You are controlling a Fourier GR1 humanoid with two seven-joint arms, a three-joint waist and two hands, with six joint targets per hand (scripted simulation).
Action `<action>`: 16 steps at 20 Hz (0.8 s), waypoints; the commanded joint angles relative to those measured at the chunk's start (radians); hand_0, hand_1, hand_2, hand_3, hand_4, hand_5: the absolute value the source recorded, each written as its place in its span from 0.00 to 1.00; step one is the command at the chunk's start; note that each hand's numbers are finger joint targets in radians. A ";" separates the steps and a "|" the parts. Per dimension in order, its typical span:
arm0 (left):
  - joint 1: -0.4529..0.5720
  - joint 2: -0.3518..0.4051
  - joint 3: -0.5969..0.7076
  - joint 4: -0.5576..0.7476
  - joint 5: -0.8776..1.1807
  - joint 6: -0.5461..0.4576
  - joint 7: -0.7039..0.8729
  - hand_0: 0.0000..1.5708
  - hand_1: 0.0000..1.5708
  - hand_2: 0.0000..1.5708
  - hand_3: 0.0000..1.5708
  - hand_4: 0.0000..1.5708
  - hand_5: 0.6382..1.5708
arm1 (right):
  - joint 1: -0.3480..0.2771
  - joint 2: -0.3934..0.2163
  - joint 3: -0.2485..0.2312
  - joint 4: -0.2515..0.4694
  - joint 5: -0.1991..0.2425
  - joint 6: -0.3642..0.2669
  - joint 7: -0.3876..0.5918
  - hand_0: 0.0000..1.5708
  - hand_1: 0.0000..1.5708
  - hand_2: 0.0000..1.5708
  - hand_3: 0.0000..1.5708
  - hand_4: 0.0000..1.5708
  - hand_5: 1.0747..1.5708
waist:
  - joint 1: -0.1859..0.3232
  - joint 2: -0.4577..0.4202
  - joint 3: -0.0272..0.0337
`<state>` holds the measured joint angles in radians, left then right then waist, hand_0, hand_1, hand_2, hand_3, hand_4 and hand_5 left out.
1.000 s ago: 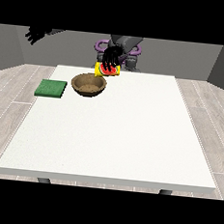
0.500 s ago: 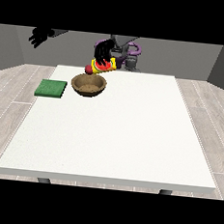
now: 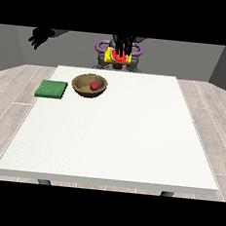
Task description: Pick the cup and pour the ball into the bowl, then pick the bowl and place it on the pad
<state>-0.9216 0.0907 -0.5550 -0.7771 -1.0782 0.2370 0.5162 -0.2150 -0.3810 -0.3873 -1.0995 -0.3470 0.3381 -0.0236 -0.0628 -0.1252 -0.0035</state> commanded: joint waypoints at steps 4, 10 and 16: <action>0.054 0.053 0.398 -0.212 0.452 0.117 -0.183 0.00 0.00 0.00 0.00 0.75 0.98 | 0.009 0.025 -0.008 -0.005 0.011 -0.065 0.010 0.00 0.00 0.00 0.00 0.50 0.97 | 0.116 -0.008 -0.0119; 0.071 0.076 0.681 -0.329 0.877 -0.090 -0.290 0.00 0.00 0.00 0.00 0.67 1.00 | 0.046 0.079 0.002 0.012 0.034 -0.114 -0.008 0.00 0.00 0.00 0.00 0.49 0.97 | 0.179 0.018 -0.0060; 0.083 0.253 0.848 -0.335 1.127 -0.399 -0.374 0.00 0.00 0.00 0.00 0.67 0.99 | 0.064 0.155 0.005 0.039 0.063 -0.171 -0.126 0.00 0.00 0.00 0.00 0.46 0.99 | 0.239 0.129 0.0027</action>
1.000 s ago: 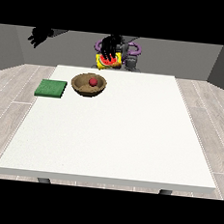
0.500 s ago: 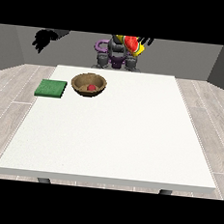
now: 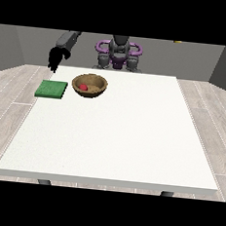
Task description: Pick the cup and pour the ball into the bowl, then pick the bowl and place it on the pad
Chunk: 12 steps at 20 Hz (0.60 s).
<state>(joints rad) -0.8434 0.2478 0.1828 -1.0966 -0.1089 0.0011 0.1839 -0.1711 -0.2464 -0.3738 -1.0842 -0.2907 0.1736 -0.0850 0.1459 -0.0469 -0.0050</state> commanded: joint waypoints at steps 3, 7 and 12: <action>0.017 0.139 0.159 0.003 0.210 -0.214 -0.055 0.00 0.00 0.00 0.00 0.67 0.99 | -0.011 0.090 0.017 0.043 0.016 -0.037 -0.117 0.00 0.00 0.00 0.00 0.47 0.99 | 0.026 0.107 0.0049; 0.019 0.198 0.178 -0.031 0.249 -0.261 -0.013 0.00 0.00 0.00 0.00 0.65 0.99 | -0.064 0.088 0.003 0.174 0.022 -0.026 -0.217 0.00 0.00 0.00 0.00 0.45 0.99 | 0.027 0.144 0.0058; 0.089 0.283 0.233 -0.029 0.306 -0.326 -0.032 0.00 0.00 0.00 0.00 0.64 0.97 | -0.128 0.084 0.027 0.249 0.032 -0.019 -0.240 0.00 0.00 0.00 0.00 0.37 0.97 | -0.015 0.157 0.0054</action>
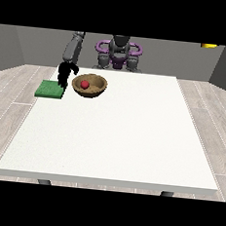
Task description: Pick the cup and pour the ball into the bowl, then pick the bowl and place it on the pad
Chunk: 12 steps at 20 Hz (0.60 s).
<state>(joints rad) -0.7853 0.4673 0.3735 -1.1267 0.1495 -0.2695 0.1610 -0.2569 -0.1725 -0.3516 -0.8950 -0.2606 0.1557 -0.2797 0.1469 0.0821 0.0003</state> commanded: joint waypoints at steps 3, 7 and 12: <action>0.028 0.051 0.029 -0.050 0.053 -0.029 0.000 0.00 0.00 0.00 0.00 0.64 0.96 | -0.060 0.014 0.020 0.154 0.024 0.022 -0.122 0.00 0.00 0.00 0.00 0.34 0.97 | -0.018 0.057 0.0006; 0.102 0.049 0.022 -0.119 0.079 -0.052 0.003 0.00 0.00 0.00 0.00 0.65 0.97 | -0.077 -0.006 -0.007 0.252 0.020 0.017 -0.193 0.00 0.00 0.00 0.00 0.33 0.96 | 0.003 0.051 0.0006; 0.078 0.119 0.064 -0.114 0.120 -0.085 0.012 0.00 0.00 0.00 0.00 0.64 0.97 | -0.109 -0.041 -0.015 0.270 0.015 0.046 -0.235 0.00 0.00 0.00 0.00 0.30 0.95 | 0.010 0.126 0.0006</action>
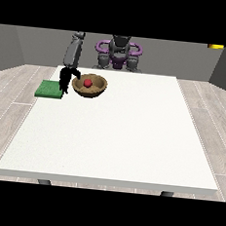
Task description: Pick the cup and pour the ball into the bowl, then pick the bowl and place it on the pad
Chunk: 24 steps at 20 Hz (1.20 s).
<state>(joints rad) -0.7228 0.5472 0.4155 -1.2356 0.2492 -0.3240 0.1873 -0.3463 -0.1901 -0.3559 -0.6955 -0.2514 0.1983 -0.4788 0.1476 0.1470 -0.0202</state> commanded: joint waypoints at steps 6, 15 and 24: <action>0.014 0.031 0.020 -0.001 0.018 0.002 -0.005 0.00 0.00 0.00 0.00 0.65 0.96 | -0.030 0.055 0.030 0.040 0.027 -0.066 -0.001 0.00 0.00 0.00 0.00 0.28 0.95 | -0.013 0.030 0.0208; -0.002 0.090 0.057 -0.007 0.099 -0.072 0.029 0.00 0.00 0.00 0.00 0.65 0.96 | 0.015 0.019 -0.009 0.116 0.055 -0.231 0.077 0.94 0.94 1.00 0.29 0.40 0.84 | 0.047 0.083 0.0210; -0.007 0.096 0.075 -0.005 0.119 -0.079 0.004 0.00 0.00 0.00 0.00 0.73 0.95 | 0.079 -0.082 0.029 0.015 0.136 -0.368 0.113 1.00 1.00 1.00 0.87 0.61 0.93 | 0.053 0.099 0.0166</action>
<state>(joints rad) -0.7389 0.6494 0.4880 -1.2410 0.3623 -0.3984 0.2033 -0.3135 -0.1543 -0.3249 -0.7677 -0.1878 -0.0818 -0.5215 0.2117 0.2040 -0.0276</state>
